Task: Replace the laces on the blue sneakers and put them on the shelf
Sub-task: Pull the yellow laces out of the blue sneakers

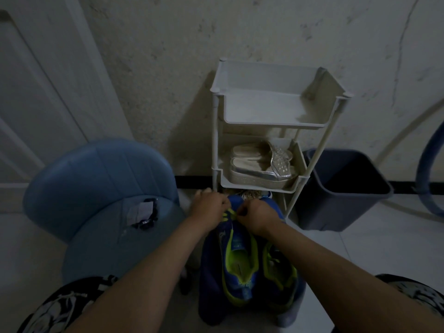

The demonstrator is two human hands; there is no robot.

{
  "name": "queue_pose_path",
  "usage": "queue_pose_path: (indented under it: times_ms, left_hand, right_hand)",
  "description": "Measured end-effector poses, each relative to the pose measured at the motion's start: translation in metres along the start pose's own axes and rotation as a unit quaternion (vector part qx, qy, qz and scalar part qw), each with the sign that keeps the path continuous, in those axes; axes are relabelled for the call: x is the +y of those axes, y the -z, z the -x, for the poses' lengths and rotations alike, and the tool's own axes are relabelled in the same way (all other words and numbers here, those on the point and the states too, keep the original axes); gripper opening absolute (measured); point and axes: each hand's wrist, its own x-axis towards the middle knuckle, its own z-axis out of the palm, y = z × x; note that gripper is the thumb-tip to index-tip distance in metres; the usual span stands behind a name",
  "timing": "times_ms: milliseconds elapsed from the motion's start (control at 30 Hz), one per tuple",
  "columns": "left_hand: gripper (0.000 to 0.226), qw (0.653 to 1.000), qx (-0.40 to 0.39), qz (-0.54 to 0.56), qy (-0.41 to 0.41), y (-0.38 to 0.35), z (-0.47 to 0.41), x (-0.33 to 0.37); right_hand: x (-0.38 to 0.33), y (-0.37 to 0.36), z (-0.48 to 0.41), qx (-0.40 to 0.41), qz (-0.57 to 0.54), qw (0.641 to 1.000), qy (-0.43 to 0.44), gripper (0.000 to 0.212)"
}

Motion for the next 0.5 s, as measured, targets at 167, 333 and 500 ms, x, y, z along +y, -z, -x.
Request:
queue_pose_path:
  times_ms: [167,333,500]
  left_hand:
    - [0.024,0.993,0.081,0.037,0.083,0.014,0.002,-0.004]
    - [0.032,0.998,0.052,0.001,-0.023,0.006,0.005,0.003]
    - [0.034,0.991,-0.014,-0.084,-0.107,0.001,0.006,0.013]
  right_hand:
    - [0.0,0.0,0.0,-0.005,0.004,1.0,-0.003,0.013]
    - [-0.001,-0.002,0.0,0.014,0.013,1.0,-0.002,0.016]
    - [-0.001,-0.003,0.0,0.012,0.012,1.0,0.001,0.021]
